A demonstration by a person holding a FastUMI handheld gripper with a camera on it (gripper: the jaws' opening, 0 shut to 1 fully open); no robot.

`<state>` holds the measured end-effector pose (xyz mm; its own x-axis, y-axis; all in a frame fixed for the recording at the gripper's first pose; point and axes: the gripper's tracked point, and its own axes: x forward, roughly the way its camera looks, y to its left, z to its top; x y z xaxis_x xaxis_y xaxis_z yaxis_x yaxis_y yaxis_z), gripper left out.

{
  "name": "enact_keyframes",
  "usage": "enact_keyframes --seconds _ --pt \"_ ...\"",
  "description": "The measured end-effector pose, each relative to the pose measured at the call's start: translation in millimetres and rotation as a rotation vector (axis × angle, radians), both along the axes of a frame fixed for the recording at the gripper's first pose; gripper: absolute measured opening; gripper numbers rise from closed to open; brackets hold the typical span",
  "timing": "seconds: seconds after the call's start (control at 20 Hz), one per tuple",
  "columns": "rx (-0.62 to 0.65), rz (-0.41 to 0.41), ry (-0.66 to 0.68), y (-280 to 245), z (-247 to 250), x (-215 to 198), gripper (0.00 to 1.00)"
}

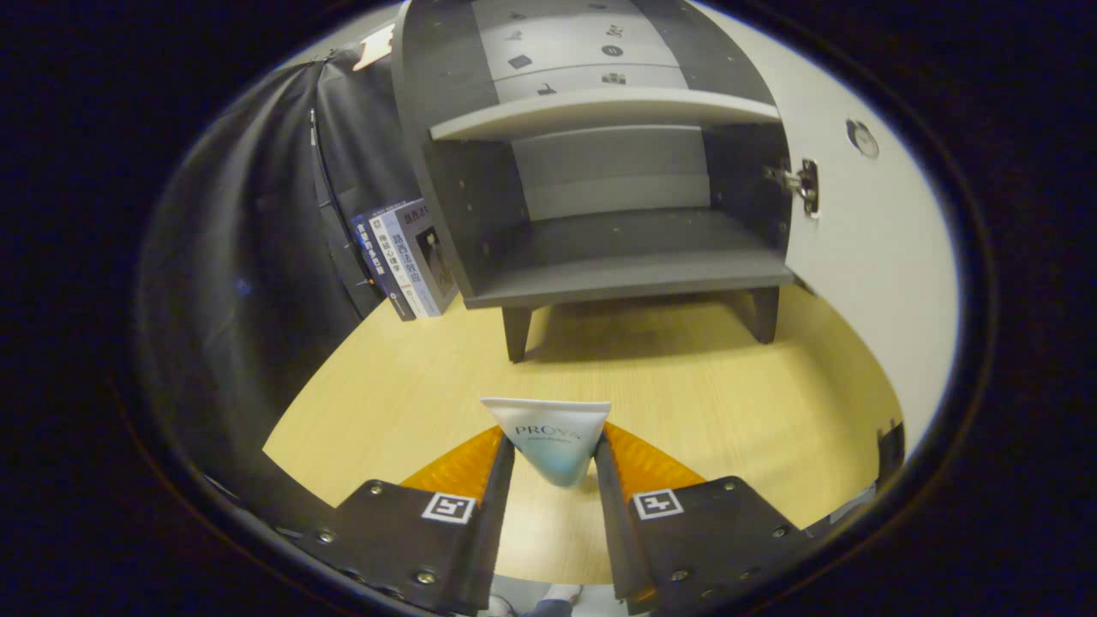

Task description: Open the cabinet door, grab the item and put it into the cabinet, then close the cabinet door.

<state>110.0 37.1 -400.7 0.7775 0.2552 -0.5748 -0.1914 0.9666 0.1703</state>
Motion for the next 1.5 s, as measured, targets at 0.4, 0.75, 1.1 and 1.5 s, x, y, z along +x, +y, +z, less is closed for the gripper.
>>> enact_keyframes --seconds 0.4,0.75,1.1,1.5 --pt "-0.012 0.023 -0.293 -9 201 59 0.52" --pt "-0.004 -0.023 -0.479 -3 294 146 0.52" --pt "0.001 -0.113 -0.502 -14 292 228 0.52" --pt "-0.042 -0.134 -0.444 -19 265 253 0.52"
